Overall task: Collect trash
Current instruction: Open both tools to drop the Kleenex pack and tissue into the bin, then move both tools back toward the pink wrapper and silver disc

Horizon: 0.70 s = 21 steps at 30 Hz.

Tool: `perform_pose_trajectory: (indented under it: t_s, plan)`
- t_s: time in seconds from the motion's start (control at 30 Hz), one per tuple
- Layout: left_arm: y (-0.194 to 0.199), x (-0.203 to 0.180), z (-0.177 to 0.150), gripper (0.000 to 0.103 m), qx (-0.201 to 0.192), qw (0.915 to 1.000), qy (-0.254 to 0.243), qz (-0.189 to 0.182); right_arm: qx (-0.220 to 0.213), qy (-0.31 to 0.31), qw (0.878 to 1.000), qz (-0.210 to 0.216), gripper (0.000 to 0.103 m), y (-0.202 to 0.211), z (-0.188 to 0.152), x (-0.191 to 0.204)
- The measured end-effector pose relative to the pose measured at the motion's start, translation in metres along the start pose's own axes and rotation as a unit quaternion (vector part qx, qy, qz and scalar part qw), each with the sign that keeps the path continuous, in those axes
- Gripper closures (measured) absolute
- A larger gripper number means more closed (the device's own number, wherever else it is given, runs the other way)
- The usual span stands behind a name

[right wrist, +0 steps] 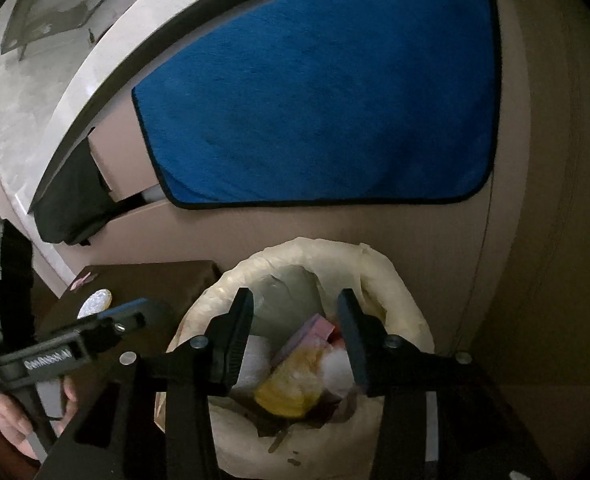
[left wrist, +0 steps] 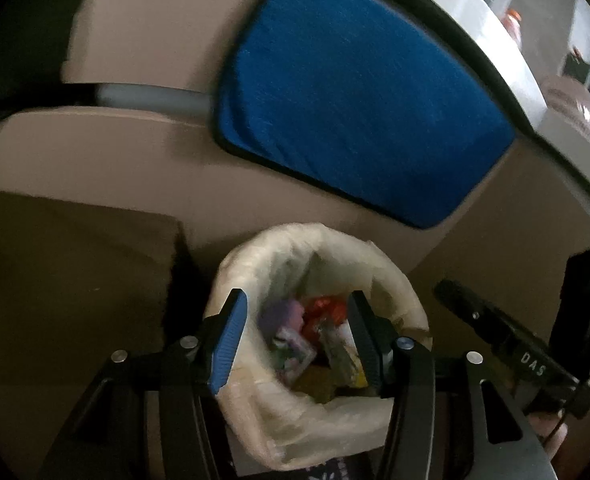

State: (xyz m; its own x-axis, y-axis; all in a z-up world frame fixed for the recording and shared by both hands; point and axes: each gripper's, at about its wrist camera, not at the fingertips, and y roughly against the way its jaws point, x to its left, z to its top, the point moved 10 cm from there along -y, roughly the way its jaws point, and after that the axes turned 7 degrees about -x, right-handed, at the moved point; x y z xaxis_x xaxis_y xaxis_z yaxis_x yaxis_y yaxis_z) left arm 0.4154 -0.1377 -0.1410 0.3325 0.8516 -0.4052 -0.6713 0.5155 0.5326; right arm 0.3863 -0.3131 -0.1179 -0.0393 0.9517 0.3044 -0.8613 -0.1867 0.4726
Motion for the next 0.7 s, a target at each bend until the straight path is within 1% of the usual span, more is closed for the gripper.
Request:
perform_pose_trajectory:
  t_s: [0.07,0.2,0.3,0.37,0.43,0.6,0.7]
  plan:
    - [0.008,0.014,0.007,0.050,-0.009,0.9998,0.011,0.011,0.000,-0.003,1.000,-0.001,0.061,0.001,0.001,0.002]
    - [0.034,0.048,0.012,0.050,-0.027,0.9987,0.014,0.040,-0.008,0.006,1.000,-0.001,0.061,0.006,0.005,0.011]
    - [0.060,0.084,0.011,0.050,-0.037,0.9971,0.013,0.065,-0.012,0.017,1.000,0.006,0.061,0.010,0.008,0.025]
    - [0.074,0.105,0.010,0.050,-0.043,0.9955,0.016,0.083,-0.016,0.024,0.999,0.016,0.061,0.011,0.010,0.039]
    - [0.092,0.135,0.009,0.050,-0.050,0.9930,0.025,0.104,-0.018,0.029,0.999,0.026,0.061,0.011,0.011,0.052]
    - [0.132,0.210,0.007,0.050,-0.064,0.9854,0.063,0.144,-0.013,0.051,0.997,0.052,0.061,0.003,0.010,0.094]
    - [0.151,0.252,0.012,0.050,-0.076,0.9814,0.067,0.163,-0.001,0.066,0.995,0.071,0.061,-0.010,0.003,0.126]
